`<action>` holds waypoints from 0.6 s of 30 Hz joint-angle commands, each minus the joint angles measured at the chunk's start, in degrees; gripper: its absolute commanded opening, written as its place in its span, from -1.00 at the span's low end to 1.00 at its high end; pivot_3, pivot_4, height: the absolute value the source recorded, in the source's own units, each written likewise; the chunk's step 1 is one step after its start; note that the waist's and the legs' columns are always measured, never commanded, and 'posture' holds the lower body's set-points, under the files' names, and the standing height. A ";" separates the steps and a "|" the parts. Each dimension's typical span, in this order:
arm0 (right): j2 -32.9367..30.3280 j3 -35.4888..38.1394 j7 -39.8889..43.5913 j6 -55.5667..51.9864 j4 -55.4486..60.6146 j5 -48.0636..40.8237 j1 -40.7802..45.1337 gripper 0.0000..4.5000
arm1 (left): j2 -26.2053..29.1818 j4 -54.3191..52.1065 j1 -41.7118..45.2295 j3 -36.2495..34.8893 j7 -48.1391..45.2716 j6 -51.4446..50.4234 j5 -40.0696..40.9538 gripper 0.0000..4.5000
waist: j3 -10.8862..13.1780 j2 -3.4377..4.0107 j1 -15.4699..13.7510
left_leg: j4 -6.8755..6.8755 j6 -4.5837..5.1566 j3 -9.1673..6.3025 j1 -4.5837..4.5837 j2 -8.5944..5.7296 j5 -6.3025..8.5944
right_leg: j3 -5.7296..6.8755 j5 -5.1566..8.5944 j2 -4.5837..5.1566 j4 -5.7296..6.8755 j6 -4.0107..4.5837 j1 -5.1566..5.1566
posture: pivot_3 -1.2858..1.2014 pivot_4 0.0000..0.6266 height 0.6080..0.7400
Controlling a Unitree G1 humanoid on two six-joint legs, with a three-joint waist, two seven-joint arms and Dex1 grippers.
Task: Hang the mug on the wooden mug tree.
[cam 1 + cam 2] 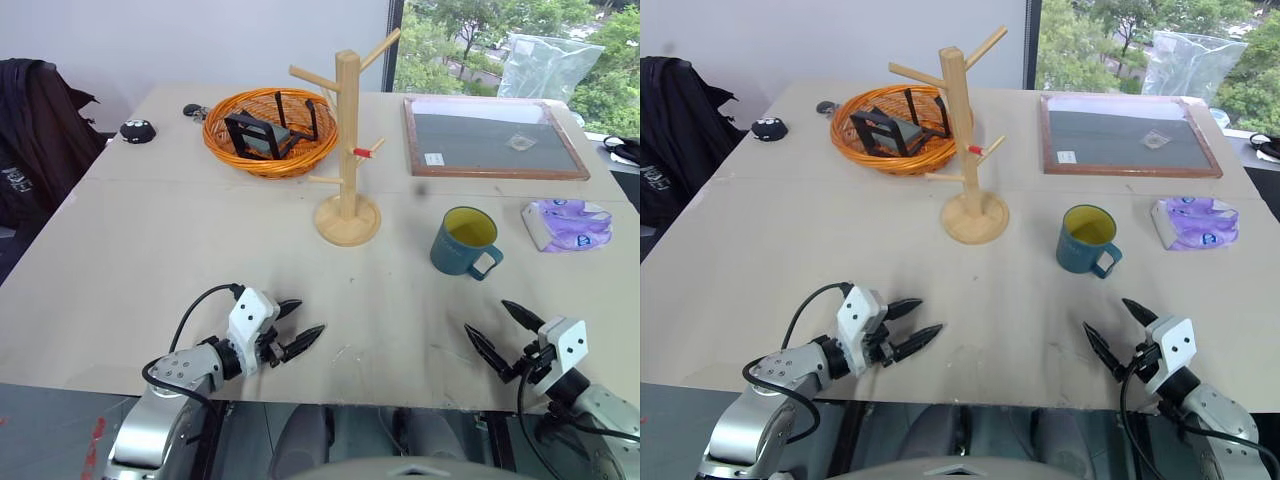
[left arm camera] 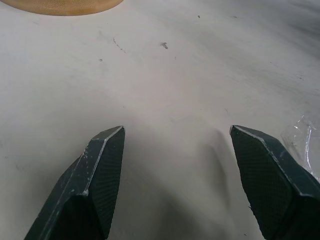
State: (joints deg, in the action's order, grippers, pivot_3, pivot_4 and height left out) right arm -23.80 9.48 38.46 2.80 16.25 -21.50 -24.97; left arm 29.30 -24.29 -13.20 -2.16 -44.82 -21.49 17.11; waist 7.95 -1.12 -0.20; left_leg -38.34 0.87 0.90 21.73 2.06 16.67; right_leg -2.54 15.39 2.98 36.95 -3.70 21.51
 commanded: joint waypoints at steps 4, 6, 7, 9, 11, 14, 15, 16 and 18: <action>-1.05 1.20 1.32 0.68 -0.07 -0.48 0.47 1.00 | -1.07 5.69 -3.24 -1.01 -0.46 9.44 -0.65 0.52 | -0.05 0.02 0.02 | 0.00 0.00 0.04 -0.01 0.00 0.00 | -0.03 0.00 0.00 -0.03 0.00 0.01 | 0.03 -0.52 0.95; -0.81 1.06 1.11 0.92 -0.14 -0.19 0.46 1.00 | -0.84 6.88 -3.54 -0.92 -0.81 11.21 -0.42 0.52 | -0.10 0.04 0.07 | 0.01 0.00 0.05 -0.01 0.01 0.00 | -0.03 0.01 -0.01 -0.03 0.01 0.01 | 0.03 -0.52 0.95; -0.64 1.02 0.86 1.04 -0.12 0.02 0.40 1.00 | -0.59 7.53 -3.71 -0.90 -1.05 12.14 -0.48 0.52 | -0.14 0.08 0.12 | 0.01 0.00 0.05 -0.01 0.01 0.00 | -0.03 0.01 -0.01 -0.03 0.01 0.01 | 0.03 -0.52 0.95; -0.35 1.01 0.37 1.20 -0.01 0.44 0.19 1.00 | -0.23 8.53 -3.98 -1.07 -1.42 13.43 -0.34 0.52 | -0.20 0.12 0.27 | 0.01 0.01 0.07 -0.01 0.01 0.00 | -0.03 0.01 -0.02 -0.03 0.01 0.01 | 0.03 -0.52 0.95; 0.05 1.12 -0.25 1.15 0.15 0.68 0.02 1.00 | 0.01 9.07 -4.05 -1.24 -1.67 14.04 0.04 0.52 | -0.23 0.11 0.45 | 0.02 0.01 0.09 -0.02 0.01 0.00 | -0.03 0.01 -0.03 -0.03 0.01 0.01 | 0.03 -0.52 0.95; 0.77 1.00 -1.51 1.16 0.39 1.26 -0.24 1.00 | 0.30 9.76 -3.99 -1.10 -1.82 14.93 0.14 0.52 | -0.26 0.11 0.69 | 0.02 0.01 0.07 -0.02 0.02 0.00 | -0.04 0.01 -0.03 -0.03 0.01 0.01 | 0.03 -0.52 0.95; 1.07 0.91 -2.06 1.22 0.53 1.58 -0.31 1.00 | 0.41 9.81 -3.93 -1.04 -1.81 15.03 0.24 0.52 | -0.26 0.12 0.75 | 0.02 0.01 0.07 -0.02 0.02 0.00 | -0.05 0.01 -0.03 -0.03 0.01 0.01 | 0.03 -0.52 0.95; 1.36 0.81 -2.59 1.14 0.69 1.88 -0.36 1.00 | 0.52 9.84 -3.88 -0.97 -1.83 15.11 0.35 0.52 | -0.26 0.12 0.77 | 0.02 0.01 0.06 -0.02 0.02 0.00 | -0.05 0.01 -0.03 -0.03 0.01 0.01 | 0.03 -0.52 0.95; 1.91 0.59 -3.43 0.95 1.10 2.32 -0.41 1.00 | 0.66 9.75 -3.73 -0.79 -1.88 15.16 0.51 0.52 | -0.27 0.12 0.79 | 0.02 0.01 0.06 -0.02 0.03 0.01 | -0.05 0.01 -0.03 -0.03 0.01 0.01 | 0.03 -0.52 0.95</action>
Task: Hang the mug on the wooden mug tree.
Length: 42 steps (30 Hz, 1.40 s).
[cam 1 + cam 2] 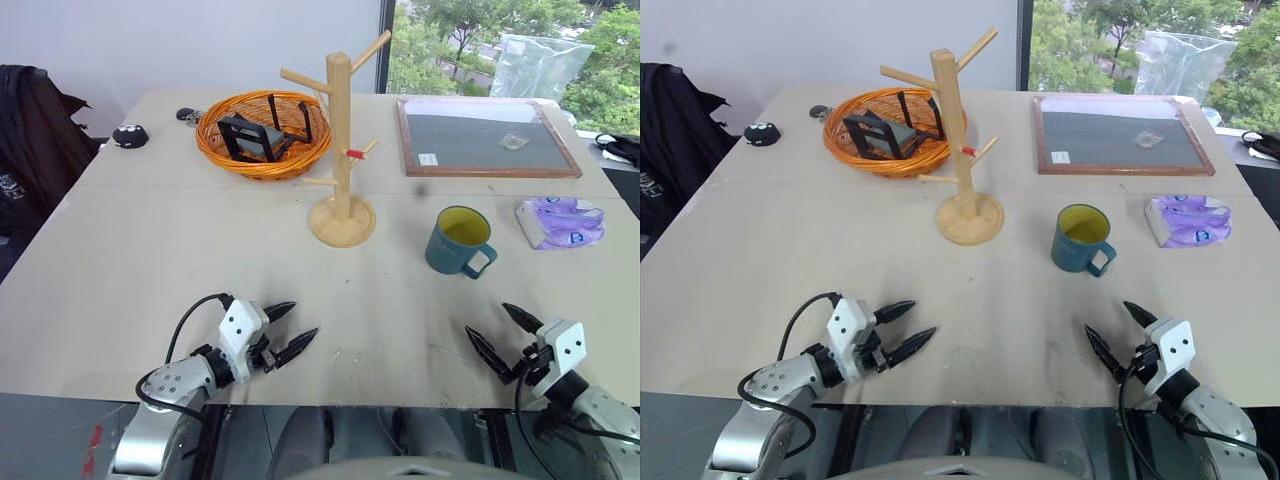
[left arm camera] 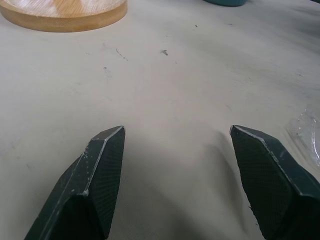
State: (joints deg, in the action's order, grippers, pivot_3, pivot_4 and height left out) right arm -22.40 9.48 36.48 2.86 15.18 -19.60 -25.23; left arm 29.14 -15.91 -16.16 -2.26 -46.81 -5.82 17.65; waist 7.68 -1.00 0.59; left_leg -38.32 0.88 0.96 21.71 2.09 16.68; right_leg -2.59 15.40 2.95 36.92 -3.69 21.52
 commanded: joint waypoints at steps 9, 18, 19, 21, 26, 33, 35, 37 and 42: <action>2.65 0.47 -7.29 -3.28 5.52 1.43 0.57 1.00 | 2.62 -2.04 1.85 0.60 -1.84 -1.12 0.96 0.52 | -0.03 -0.01 0.00 | 0.00 0.00 -0.01 0.00 0.01 0.00 | -0.01 0.00 0.00 0.00 0.00 0.01 | 0.03 -0.52 0.95; 7.57 -1.01 -23.60 -20.07 12.59 6.43 9.99 1.00 | 9.74 -13.91 15.28 2.45 -8.84 -14.03 11.46 0.52 | 0.00 0.02 -0.06 | 0.01 -0.01 -0.06 0.14 0.00 0.00 | 0.03 -0.01 0.00 -0.02 0.00 0.13 | 0.03 -0.52 0.95; 8.19 -1.19 -24.76 -21.69 13.26 6.45 11.21 1.00 | 10.84 -14.51 17.15 2.28 -9.51 -15.65 12.72 0.52 | 0.02 0.05 -0.05 | 0.02 -0.01 -0.05 0.13 -0.01 0.00 | 0.02 0.00 -0.01 -0.02 0.00 0.13 | 0.03 -0.52 0.95; 9.45 -1.66 -26.88 -24.90 14.26 6.52 13.27 1.00 | 12.63 -15.08 20.90 2.01 -10.15 -18.49 14.42 0.52 | 0.06 0.01 0.01 | 0.02 -0.01 -0.08 0.21 0.01 -0.01 | 0.05 -0.01 -0.07 -0.01 0.00 0.17 | 0.03 -0.52 0.95; 12.74 -1.60 -32.57 -30.60 13.94 8.25 17.92 1.00 | 15.54 -15.24 29.69 2.35 -10.28 -21.68 14.72 0.52 | 0.10 0.04 0.02 | 0.02 -0.01 -0.08 0.24 -0.02 -0.01 | 0.03 -0.01 -0.08 -0.09 -0.01 0.20 | 0.03 -0.52 0.95; 14.77 -0.98 -35.57 -33.13 13.62 9.23 19.53 0.63 | 15.08 -16.14 36.17 2.82 -8.95 -25.39 16.30 0.56 | 0.12 0.05 0.16 | 0.03 -0.02 -0.07 0.29 -0.03 -0.01 | 0.03 -0.01 -0.08 -0.10 -0.02 0.25 | 0.03 -0.52 0.95; 14.55 -0.77 -35.73 -33.28 13.16 9.62 20.11 0.19 | 14.83 -16.23 36.73 3.17 -8.52 -25.85 16.19 0.56 | 0.12 0.05 0.17 | 0.04 -0.02 -0.07 0.29 -0.03 -0.01 | 0.01 -0.01 -0.08 -0.09 -0.02 0.28 | 0.03 -0.52 0.95; 14.34 -0.80 -35.36 -32.88 12.15 9.74 20.94 -0.15 | 14.45 -16.28 37.40 3.46 -8.03 -26.33 16.14 0.56 | 0.12 0.05 0.17 | 0.04 -0.02 -0.06 0.29 -0.03 -0.01 | 0.00 -0.01 -0.08 -0.09 -0.02 0.28 | 0.03 -0.52 0.95; 14.25 -1.34 -33.65 -31.04 9.89 9.52 23.37 -0.95 | 13.83 -16.43 38.42 3.50 -7.29 -27.05 16.20 0.56 | 0.13 0.05 0.18 | 0.03 -0.02 -0.04 0.30 -0.03 -0.01 | 0.00 -0.01 -0.08 -0.09 -0.02 0.28 | 0.03 -0.52 0.95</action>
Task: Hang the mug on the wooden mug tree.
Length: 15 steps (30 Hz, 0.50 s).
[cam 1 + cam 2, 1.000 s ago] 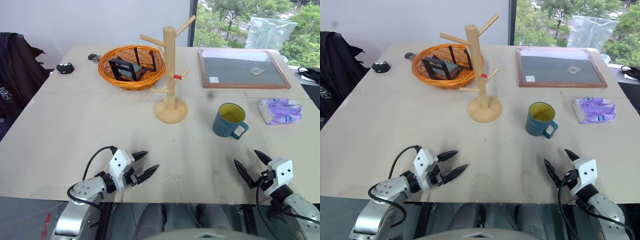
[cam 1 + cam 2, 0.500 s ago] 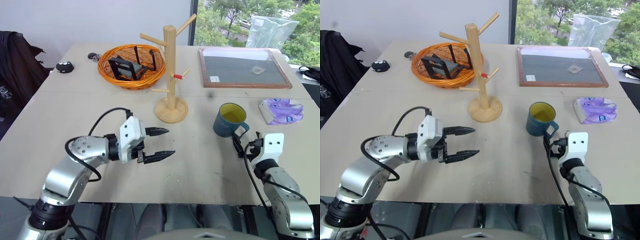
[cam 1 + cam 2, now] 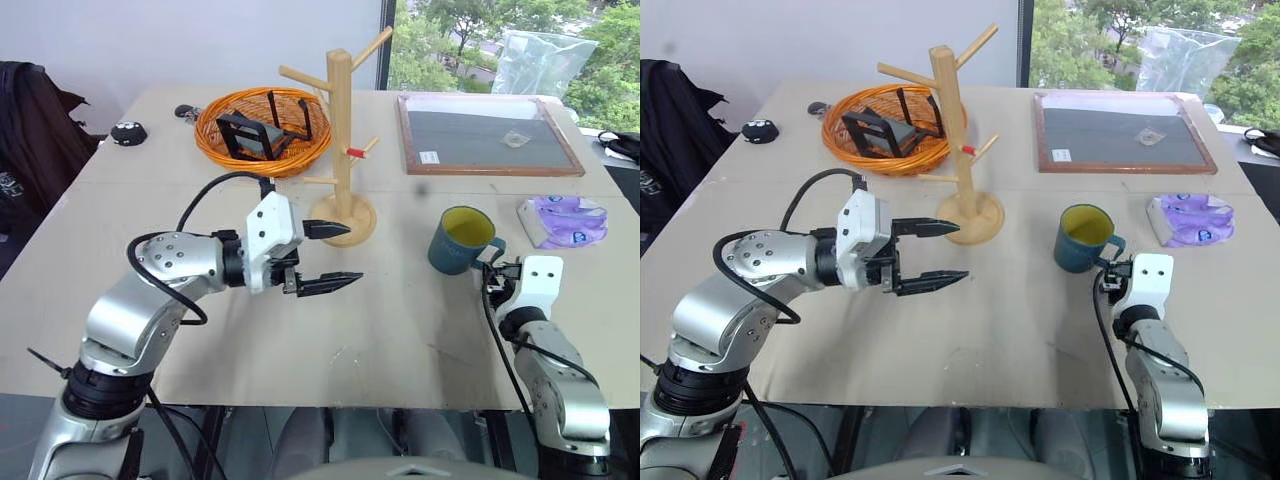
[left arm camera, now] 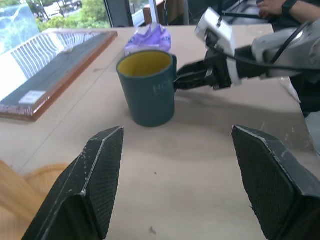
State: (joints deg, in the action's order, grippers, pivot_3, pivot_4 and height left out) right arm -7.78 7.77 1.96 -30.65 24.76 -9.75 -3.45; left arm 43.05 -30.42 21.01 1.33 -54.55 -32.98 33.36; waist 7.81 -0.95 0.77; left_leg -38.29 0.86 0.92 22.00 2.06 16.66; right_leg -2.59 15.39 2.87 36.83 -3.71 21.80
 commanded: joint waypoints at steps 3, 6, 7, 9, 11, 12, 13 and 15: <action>-0.97 -0.13 2.34 3.10 -0.30 -0.39 2.61 -0.98 | -0.24 -1.70 1.67 0.07 0.81 -0.08 0.25 0.56 | 0.02 0.02 0.01 | 0.00 0.00 0.00 0.01 0.00 0.00 | 0.01 0.00 0.00 0.00 0.00 0.01 | 0.03 -0.52 0.95; -1.35 -0.31 3.29 3.42 -1.06 -0.17 3.27 -0.98 | -0.34 -1.77 1.80 0.28 1.10 -0.01 0.08 0.56 | 0.02 0.01 -0.01 | 0.00 0.00 0.00 0.01 0.00 0.00 | 0.00 0.00 0.00 0.00 0.00 0.01 | 0.03 -0.52 0.95; -1.40 -0.32 3.43 3.55 -1.38 -0.09 3.54 -0.98 | -0.35 -1.72 1.80 0.37 1.18 0.14 -0.12 0.56 | 0.02 0.01 -0.02 | 0.00 0.00 0.00 0.02 0.00 0.00 | 0.00 0.00 0.00 0.00 0.00 0.01 | 0.03 -0.52 0.95; -1.49 -0.31 3.61 3.89 -1.88 0.02 3.91 -0.98 | -0.37 -1.55 1.83 0.49 1.35 0.42 -0.43 0.56 | 0.02 0.01 0.00 | 0.00 0.00 0.00 0.02 0.00 0.00 | 0.00 0.00 0.00 -0.01 0.00 0.01 | 0.03 -0.52 0.95; -1.55 -0.18 4.12 4.03 -1.71 -0.36 4.05 -0.98 | -0.40 -1.47 1.71 0.36 1.52 0.50 -0.51 0.56 | 0.02 0.01 0.01 | 0.00 0.00 0.01 0.01 0.00 0.00 | 0.00 0.00 0.00 0.00 0.00 0.01 | 0.03 -0.52 0.95; -1.77 -0.12 4.59 3.79 -1.37 -0.65 4.09 -0.98 | -0.39 -1.47 1.63 0.27 1.52 0.50 -0.47 0.56 | 0.02 0.01 0.01 | 0.00 0.00 0.00 0.01 0.00 0.00 | 0.00 0.00 0.00 0.00 0.00 0.01 | 0.03 -0.52 0.95; -2.64 -0.01 5.98 3.00 -0.47 -1.48 4.09 -0.98 | -0.36 -1.46 1.49 0.06 1.57 0.41 -0.35 0.56 | 0.02 0.01 0.01 | 0.00 0.00 0.00 0.01 0.00 0.00 | 0.00 0.00 0.00 0.00 0.00 0.01 | 0.03 -0.52 0.95; -5.80 0.29 9.94 0.59 1.94 -3.63 4.44 -0.98 | -0.63 -1.05 1.27 -0.56 2.13 0.31 -0.19 0.56 | 0.05 0.02 -0.03 | 0.00 0.00 0.00 0.02 0.00 0.00 | 0.00 0.00 0.00 0.00 0.00 0.01 | 0.03 -0.52 0.95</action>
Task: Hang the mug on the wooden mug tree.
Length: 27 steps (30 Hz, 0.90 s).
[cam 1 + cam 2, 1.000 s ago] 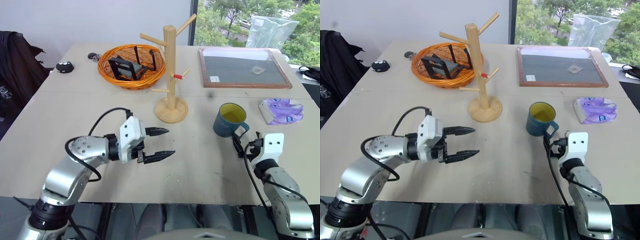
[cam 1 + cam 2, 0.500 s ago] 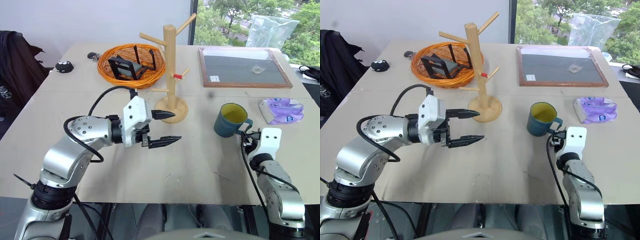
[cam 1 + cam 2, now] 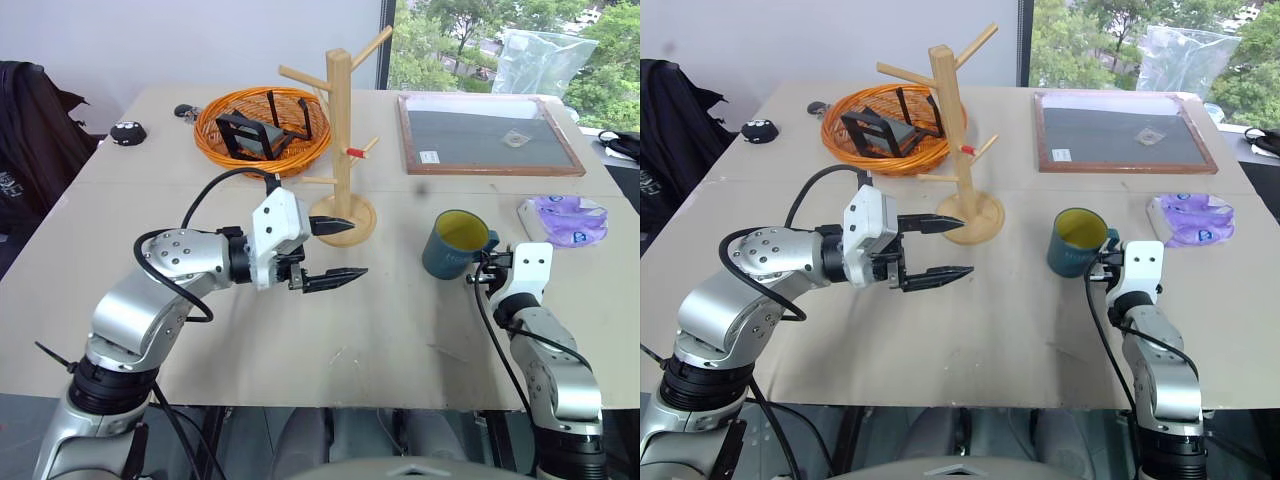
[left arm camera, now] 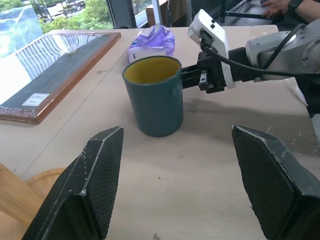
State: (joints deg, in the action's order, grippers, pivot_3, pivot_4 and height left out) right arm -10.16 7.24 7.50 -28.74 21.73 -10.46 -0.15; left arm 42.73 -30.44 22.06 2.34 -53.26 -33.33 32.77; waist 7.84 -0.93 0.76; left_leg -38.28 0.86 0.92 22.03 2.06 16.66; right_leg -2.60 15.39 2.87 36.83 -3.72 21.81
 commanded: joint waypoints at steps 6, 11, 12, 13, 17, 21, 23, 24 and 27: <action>-18.95 2.54 17.18 -14.35 10.83 -13.07 9.18 -0.98 | -5.61 1.41 -0.76 -8.06 6.20 -3.44 8.24 0.56 | 0.12 0.01 0.15 | -0.02 0.01 -0.02 -0.02 0.01 0.01 | -0.02 -0.01 0.00 0.01 -0.01 -0.01 | 0.03 -0.52 0.95; -31.07 -1.40 24.11 -26.17 9.21 -17.94 24.65 -0.98 | -5.77 1.96 -3.17 -12.26 7.01 -3.82 10.94 0.56 | 0.30 -0.07 0.20 | 0.00 0.02 -0.06 -0.01 0.02 0.01 | 0.01 -0.01 -0.01 0.00 0.00 0.01 | 0.03 -0.52 0.95; -32.39 -2.60 24.86 -28.66 8.21 -18.55 28.54 -0.98 | -5.72 2.04 -3.68 -12.97 7.15 -3.62 11.22 0.56 | 0.34 -0.09 0.15 | 0.00 0.02 -0.08 0.00 0.02 0.01 | 0.03 -0.01 -0.01 -0.01 0.00 0.01 | 0.03 -0.52 0.95; -33.37 -3.74 25.72 -30.14 7.30 -18.93 31.66 -0.98 | -5.85 2.06 -4.09 -13.63 7.34 -3.31 11.53 0.56 | 0.38 -0.10 0.13 | 0.00 0.02 -0.09 0.02 0.02 0.01 | 0.05 -0.01 -0.01 -0.01 0.00 0.01 | 0.03 -0.52 0.95; -35.26 -10.51 29.61 -35.38 3.31 -19.68 45.16 -0.98 | -7.23 1.60 -6.74 -18.43 9.22 -2.36 14.50 0.56 | 0.56 -0.20 -0.04 | -0.01 0.02 -0.13 0.10 0.03 0.01 | 0.10 -0.01 0.04 -0.05 0.01 0.04 | 0.03 -0.52 0.95; -33.28 -16.03 32.46 -37.56 -0.68 -19.79 55.50 -0.98 | -5.66 0.68 -11.49 -23.21 10.83 -0.72 12.77 0.56 | 0.63 -0.19 0.14 | -0.02 0.01 -0.16 0.30 0.02 0.00 | 0.15 -0.02 0.10 -0.05 0.01 0.25 | 0.03 -0.52 0.95; -32.33 -18.03 33.22 -37.53 -2.47 -19.03 58.53 -0.98 | -4.96 0.34 -13.64 -25.89 11.24 0.05 12.61 0.56 | 0.61 -0.21 0.14 | -0.04 -0.02 -0.18 0.65 0.02 -0.02 | 0.16 -0.03 0.10 0.01 0.01 0.60 | 0.03 -0.52 0.95; -31.86 -18.85 33.56 -37.47 -3.13 -18.71 59.60 -0.98 | -4.65 0.15 -14.61 -27.26 11.47 0.35 12.84 0.56 | 0.61 -0.22 0.01 | -0.06 -0.05 -0.16 0.80 0.03 -0.03 | 0.15 -0.03 0.11 0.04 0.01 0.75 | 0.03 -0.52 0.95; -30.90 -21.06 34.73 -37.27 -4.21 -18.23 61.69 -0.98 | -4.05 -0.46 -16.49 -30.04 12.09 0.96 13.36 0.56 | 0.62 -0.23 -0.17 | -0.05 -0.25 -0.18 0.96 0.03 -0.15 | 0.21 -0.04 0.23 0.03 0.01 0.85 | 0.03 -0.52 0.95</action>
State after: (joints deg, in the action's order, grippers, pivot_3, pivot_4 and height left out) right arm -40.93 -14.04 41.36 -66.28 16.86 -29.33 59.52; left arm 37.98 -28.42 5.56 -25.31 -41.61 -33.84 45.17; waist 8.46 -1.16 0.60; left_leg -38.34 0.61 0.76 23.01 2.08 16.51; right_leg -2.38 15.35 3.15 36.85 -3.71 22.67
